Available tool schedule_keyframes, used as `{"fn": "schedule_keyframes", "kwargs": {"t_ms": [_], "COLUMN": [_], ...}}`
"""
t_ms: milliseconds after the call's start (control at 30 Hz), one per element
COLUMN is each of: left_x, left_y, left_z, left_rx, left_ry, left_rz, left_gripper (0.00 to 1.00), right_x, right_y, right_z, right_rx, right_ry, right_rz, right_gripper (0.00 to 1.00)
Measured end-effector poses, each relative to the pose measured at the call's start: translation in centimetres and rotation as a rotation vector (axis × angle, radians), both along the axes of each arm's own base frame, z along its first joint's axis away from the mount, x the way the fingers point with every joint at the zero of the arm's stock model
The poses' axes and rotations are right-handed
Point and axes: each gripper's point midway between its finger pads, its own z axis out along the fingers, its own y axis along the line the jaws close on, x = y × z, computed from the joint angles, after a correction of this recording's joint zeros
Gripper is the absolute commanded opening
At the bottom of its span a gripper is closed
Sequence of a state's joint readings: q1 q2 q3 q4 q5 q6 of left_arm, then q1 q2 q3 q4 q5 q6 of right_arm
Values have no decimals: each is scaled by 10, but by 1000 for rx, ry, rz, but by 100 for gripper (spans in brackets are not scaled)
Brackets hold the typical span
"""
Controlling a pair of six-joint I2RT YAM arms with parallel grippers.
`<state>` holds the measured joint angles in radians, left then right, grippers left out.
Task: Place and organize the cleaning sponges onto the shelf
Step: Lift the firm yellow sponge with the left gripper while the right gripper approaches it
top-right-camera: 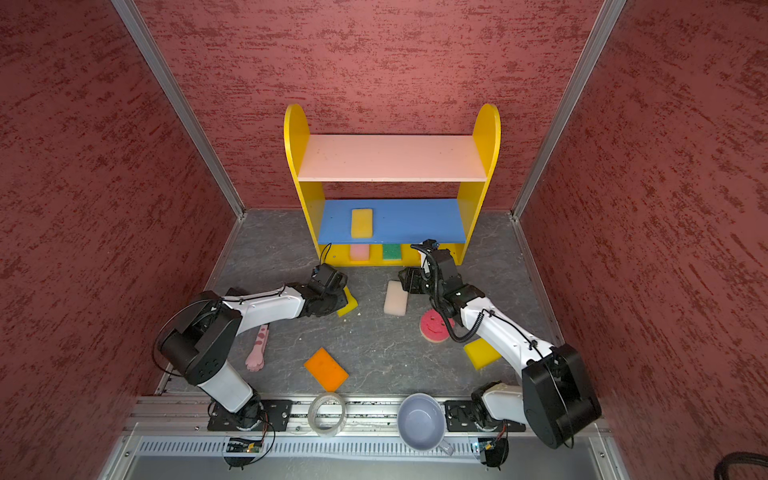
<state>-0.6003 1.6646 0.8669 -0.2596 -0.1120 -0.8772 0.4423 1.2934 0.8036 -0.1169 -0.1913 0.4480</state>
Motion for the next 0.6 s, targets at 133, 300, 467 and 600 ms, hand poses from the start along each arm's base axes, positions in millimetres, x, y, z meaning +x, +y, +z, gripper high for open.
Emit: {"fn": "schedule_keyframes", "kwargs": {"t_ms": [133,300,467,600], "left_x": [2,7,10,12], "left_y": [-13,-54,-96,-106], "left_z": [9,47,117,150], "left_rx": [-26,-66,-133,-161], "left_ry": [-10,-69,-203,-267], "left_rz": [-22,-125,-237,-269], "left_gripper": [15,14,15,16], "right_x": [-3,-5,-9,-16], "right_y": [3,5,8,17], "right_z": [-3,-16,-16,-5], "right_rx": [8,-3,17,67], "right_ry": [-3,30,38,33], "right_rz": [27,44,74,129], "right_gripper": [61,65,71,73]}}
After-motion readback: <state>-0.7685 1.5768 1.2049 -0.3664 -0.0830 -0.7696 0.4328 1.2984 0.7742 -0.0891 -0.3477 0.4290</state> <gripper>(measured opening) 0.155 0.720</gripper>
